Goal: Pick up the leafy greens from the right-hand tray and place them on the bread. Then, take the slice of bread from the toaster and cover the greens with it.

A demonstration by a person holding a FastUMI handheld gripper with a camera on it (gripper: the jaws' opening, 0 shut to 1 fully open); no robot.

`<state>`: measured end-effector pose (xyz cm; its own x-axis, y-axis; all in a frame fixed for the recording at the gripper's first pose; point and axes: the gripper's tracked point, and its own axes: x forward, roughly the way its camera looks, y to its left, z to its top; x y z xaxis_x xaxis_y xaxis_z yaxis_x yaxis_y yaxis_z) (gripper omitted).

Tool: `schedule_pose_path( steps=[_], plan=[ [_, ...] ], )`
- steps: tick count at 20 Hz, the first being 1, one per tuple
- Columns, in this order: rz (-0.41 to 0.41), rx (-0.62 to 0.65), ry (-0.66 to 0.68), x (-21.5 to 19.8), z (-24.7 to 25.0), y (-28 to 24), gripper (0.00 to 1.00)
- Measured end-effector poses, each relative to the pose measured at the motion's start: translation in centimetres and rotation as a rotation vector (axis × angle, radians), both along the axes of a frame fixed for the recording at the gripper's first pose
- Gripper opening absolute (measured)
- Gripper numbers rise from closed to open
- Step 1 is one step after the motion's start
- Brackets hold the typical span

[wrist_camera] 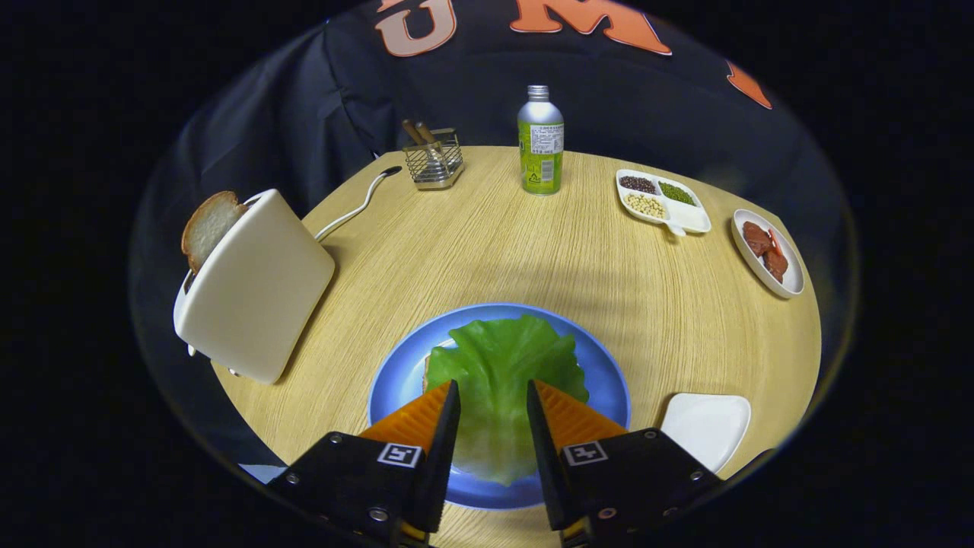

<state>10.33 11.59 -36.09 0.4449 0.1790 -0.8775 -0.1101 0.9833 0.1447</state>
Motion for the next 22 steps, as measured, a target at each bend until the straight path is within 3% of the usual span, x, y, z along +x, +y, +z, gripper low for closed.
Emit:
schedule_pose_path(
  steps=[3,9,15,22],
  plan=[
    [0.004,0.020,-0.030,0.5,2.1,1.0,0.69],
    [0.056,0.106,-0.054,0.6,7.6,5.6,0.91],
    [0.113,0.184,-0.067,1.9,13.1,11.1,0.97],
    [0.167,0.244,-0.012,2.8,16.1,17.4,0.98]
  ],
)
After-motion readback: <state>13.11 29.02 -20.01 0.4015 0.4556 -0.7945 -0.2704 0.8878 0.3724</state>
